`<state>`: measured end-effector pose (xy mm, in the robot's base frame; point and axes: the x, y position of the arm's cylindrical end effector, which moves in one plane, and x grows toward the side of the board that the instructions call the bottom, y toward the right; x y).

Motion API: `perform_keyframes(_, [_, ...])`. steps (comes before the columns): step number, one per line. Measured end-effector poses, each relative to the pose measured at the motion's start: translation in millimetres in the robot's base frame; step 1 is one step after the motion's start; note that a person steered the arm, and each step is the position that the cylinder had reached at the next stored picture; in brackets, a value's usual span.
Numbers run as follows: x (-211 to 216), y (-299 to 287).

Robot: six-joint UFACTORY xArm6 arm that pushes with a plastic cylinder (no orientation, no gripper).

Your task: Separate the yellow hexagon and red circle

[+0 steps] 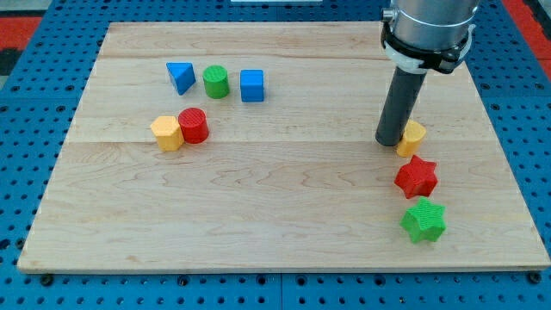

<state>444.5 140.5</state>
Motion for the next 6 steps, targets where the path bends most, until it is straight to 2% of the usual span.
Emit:
perform_keyframes(1, [8.0,-59.7])
perform_keyframes(3, [66.5,-229.9])
perform_keyframes(4, [46.3,-290.1])
perform_keyframes(5, [3.2,-301.4])
perform_keyframes(6, [-30.3,-269.1])
